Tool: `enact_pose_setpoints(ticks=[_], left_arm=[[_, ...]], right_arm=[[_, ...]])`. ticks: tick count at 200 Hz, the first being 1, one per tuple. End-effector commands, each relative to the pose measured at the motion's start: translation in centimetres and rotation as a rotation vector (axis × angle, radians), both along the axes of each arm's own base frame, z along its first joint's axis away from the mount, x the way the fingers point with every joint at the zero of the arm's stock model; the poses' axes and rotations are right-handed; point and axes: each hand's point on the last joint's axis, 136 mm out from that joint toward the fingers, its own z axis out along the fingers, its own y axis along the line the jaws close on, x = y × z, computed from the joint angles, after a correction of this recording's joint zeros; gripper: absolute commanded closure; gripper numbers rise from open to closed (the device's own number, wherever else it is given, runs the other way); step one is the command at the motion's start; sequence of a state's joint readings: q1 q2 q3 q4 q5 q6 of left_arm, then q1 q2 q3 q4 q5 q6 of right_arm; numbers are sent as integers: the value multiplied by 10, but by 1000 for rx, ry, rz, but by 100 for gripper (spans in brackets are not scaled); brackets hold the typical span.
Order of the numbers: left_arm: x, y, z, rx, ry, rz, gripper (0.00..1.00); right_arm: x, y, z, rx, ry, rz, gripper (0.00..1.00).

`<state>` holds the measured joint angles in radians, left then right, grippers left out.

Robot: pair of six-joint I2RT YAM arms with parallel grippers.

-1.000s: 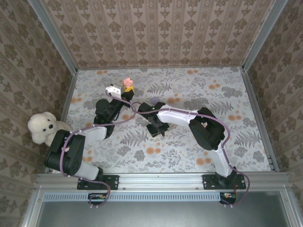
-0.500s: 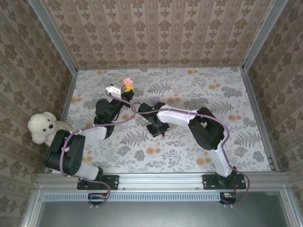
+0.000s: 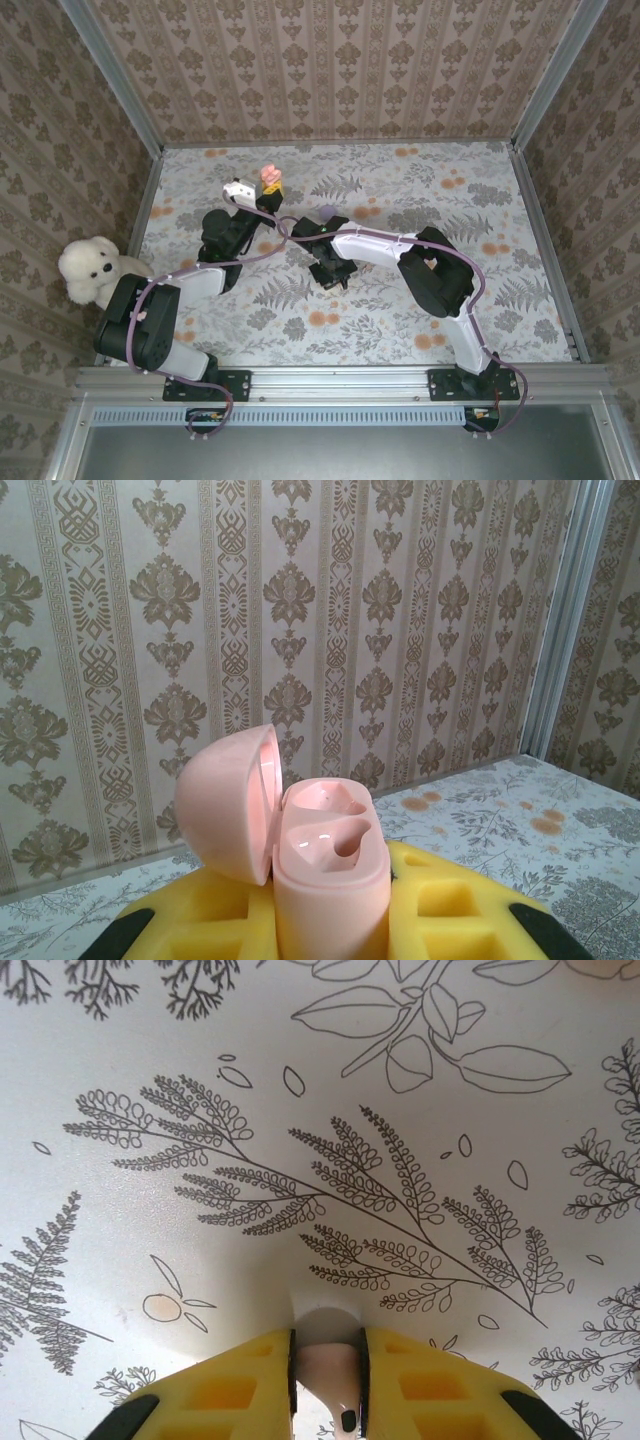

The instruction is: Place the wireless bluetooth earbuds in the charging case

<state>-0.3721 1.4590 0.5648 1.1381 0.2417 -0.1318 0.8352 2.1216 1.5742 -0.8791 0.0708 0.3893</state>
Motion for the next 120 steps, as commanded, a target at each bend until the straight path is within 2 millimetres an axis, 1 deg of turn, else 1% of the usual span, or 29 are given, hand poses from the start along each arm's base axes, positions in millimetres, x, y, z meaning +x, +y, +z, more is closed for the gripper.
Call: enact_pose_setpoints(ticks=[1,44,77,100,120], left_arm=[[-3,1,17,-7,-44,-1,100],[-3,0,16,-6,-43,-2,100],[-4,1,17,-5,-44,-1,100],[-4,1,16,-3,-45,-2,100],[-6,1,16,-2,-46,-6,100]], right_arm=[[-5,-3,4,10,8,-3,79],[-3,-8,19,56,-42,-38,80],[0,-16,29,76,-83,-68,81],[4,-21,42,97,-120,-86,81],[10,-27,60,125,-159,-106,81]])
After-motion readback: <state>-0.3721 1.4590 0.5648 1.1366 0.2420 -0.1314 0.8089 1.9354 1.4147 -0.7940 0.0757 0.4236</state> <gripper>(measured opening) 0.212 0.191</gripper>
